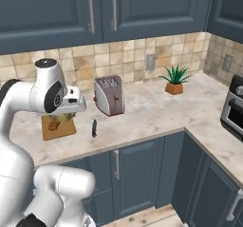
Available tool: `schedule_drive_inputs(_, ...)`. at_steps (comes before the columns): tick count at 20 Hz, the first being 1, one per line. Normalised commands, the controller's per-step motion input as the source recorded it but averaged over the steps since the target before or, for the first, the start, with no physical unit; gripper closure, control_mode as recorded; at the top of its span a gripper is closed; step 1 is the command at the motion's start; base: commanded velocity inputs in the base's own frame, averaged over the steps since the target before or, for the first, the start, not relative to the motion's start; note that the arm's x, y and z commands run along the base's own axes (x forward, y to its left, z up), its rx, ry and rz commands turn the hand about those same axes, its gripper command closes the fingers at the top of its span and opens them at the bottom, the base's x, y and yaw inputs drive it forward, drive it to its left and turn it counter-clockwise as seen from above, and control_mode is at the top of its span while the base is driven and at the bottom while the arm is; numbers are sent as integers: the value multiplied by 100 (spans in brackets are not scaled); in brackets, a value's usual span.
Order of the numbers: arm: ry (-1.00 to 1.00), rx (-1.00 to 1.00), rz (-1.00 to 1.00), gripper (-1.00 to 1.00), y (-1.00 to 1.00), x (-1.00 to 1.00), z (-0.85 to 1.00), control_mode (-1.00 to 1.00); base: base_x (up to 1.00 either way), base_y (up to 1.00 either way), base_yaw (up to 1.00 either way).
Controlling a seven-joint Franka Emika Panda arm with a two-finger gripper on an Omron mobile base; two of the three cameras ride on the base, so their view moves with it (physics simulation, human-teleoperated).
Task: Retrieve the sausage and cheese from the fridge and place them on the cutting board on the counter.
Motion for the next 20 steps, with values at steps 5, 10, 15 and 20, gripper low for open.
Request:
schedule_drive_inputs(5, 22, 0, 18, 100, 45, 57, -48, -100, 0, 0, 0)
schedule_drive_inputs(10, 6, 0, 3, 100, 40, 63, -47, -100, 0, 0, 0)
schedule_drive_inputs(15, 5, 0, 0, 100, 46, 60, -47, -100, 0, 0, 0)
schedule_drive_inputs(20, 2, 0, 0, 100, 33, 56, -48, -100, 0, 0, 0)
